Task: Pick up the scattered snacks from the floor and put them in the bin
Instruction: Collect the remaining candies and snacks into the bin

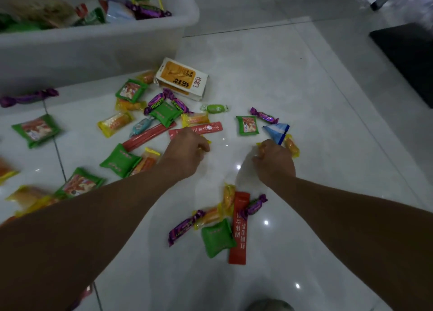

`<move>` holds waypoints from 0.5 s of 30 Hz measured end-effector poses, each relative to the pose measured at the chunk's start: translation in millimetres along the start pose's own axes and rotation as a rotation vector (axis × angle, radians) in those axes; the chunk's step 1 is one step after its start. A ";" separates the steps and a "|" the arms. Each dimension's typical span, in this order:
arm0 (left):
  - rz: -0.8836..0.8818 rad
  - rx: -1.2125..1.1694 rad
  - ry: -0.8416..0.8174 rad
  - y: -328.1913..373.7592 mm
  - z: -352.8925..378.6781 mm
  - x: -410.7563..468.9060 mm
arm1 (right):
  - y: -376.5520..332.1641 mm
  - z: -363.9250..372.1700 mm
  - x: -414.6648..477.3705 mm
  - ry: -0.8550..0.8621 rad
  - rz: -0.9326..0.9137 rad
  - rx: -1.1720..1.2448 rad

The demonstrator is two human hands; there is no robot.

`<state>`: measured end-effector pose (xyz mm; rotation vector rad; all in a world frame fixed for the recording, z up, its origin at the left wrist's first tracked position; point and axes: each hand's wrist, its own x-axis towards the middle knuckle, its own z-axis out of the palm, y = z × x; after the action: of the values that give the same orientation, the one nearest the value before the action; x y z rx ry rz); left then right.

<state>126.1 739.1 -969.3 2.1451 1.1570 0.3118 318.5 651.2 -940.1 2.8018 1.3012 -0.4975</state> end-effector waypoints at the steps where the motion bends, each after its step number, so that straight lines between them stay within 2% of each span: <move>1: -0.010 -0.002 0.008 0.3 -0.7 -0.1 | -3.6 0.3 2.2 0.034 -0.006 -0.016; 9: -0.143 -0.048 0.090 2.3 -0.8 -8.6 | -43.1 -0.5 -9.1 0.016 -0.068 0.100; 15: -0.189 -0.099 0.184 13.3 -28.5 -16.2 | -63.6 -17.2 -31.0 0.073 -0.146 0.186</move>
<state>111.3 733.6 -937.6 1.9351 1.4072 0.4781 257.1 672.2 -907.1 2.9112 1.5608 -0.5535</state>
